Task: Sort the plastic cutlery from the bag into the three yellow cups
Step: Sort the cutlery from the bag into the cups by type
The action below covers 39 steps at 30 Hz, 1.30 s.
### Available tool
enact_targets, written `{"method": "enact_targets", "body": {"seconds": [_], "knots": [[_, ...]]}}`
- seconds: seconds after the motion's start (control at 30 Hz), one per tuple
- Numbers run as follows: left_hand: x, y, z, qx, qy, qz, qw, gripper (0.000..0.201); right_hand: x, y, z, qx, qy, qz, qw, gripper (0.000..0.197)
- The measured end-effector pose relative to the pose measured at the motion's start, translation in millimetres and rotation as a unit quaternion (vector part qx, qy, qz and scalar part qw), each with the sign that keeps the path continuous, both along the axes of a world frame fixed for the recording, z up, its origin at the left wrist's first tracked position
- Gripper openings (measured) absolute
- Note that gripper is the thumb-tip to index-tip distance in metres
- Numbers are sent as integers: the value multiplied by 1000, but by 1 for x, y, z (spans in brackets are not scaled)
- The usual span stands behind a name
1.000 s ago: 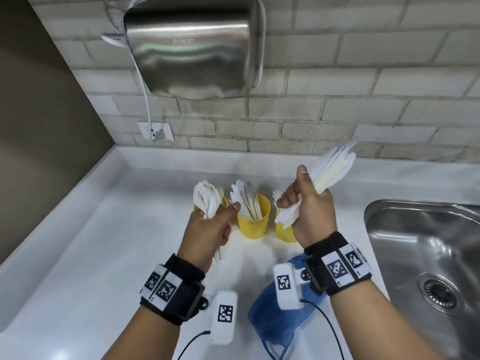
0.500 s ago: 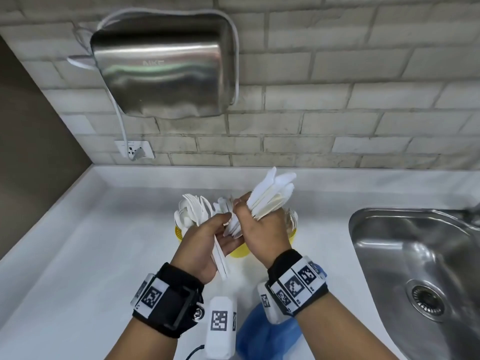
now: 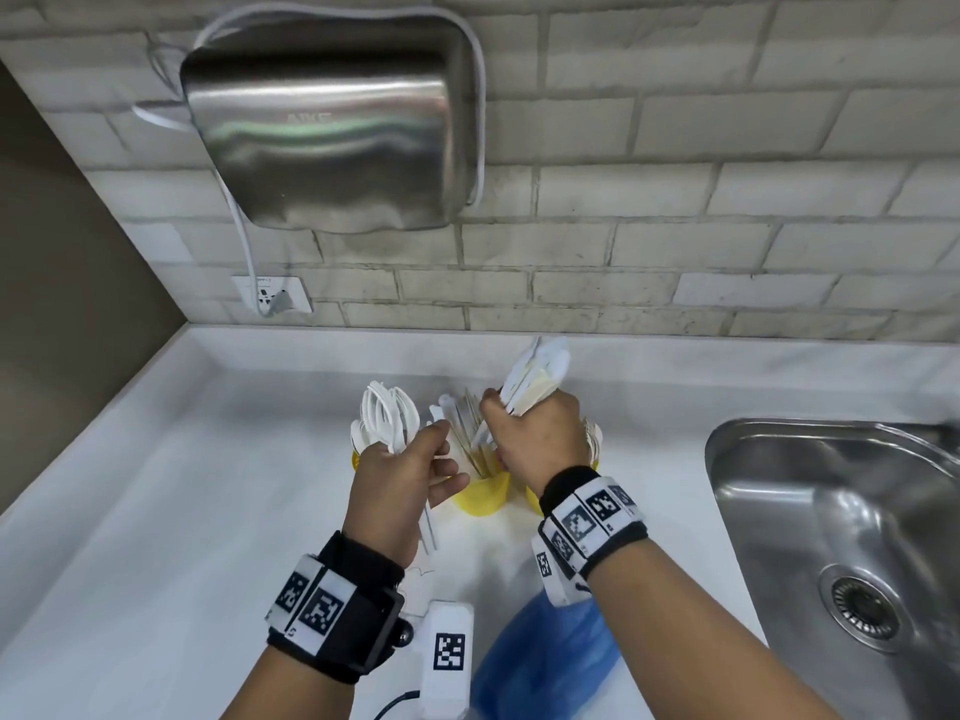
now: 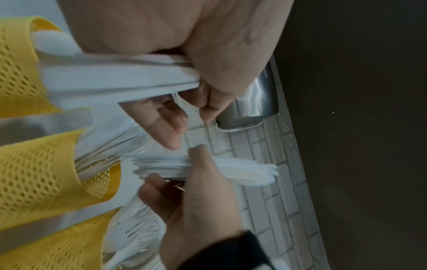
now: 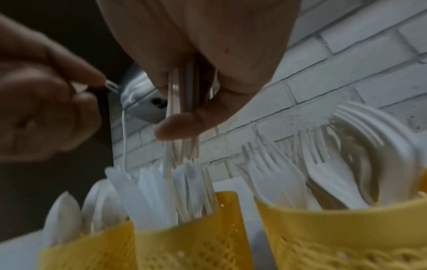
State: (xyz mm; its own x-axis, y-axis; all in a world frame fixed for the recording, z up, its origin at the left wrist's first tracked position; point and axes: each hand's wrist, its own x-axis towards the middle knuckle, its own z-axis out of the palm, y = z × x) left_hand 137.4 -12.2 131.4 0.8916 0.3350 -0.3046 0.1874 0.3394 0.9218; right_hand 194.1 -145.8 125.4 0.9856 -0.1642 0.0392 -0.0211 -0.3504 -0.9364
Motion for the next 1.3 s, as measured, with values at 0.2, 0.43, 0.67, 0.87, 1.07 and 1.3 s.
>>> {"method": "enact_targets", "body": {"seconds": [0.2,0.43,0.67,0.87,1.07,1.3], "knots": [[-6,8,4,40,-11,-19,999,23,10,22,-22,-144,-4,82,986,41],[-9,16,8,47,-25,-26,998,26,12,34,-30,-236,31,127,963,33],[-5,15,3,57,-14,-45,997,37,22,32,-44,-277,39,137,950,38],[-2,10,1,55,-10,-58,997,31,20,27,-40,-312,-13,155,937,50],[2,8,1,73,-20,-71,995,25,16,31,-29,-308,-169,129,927,46],[2,8,-1,77,-12,-79,994,32,15,31,-39,-409,-117,293,856,70]]}}
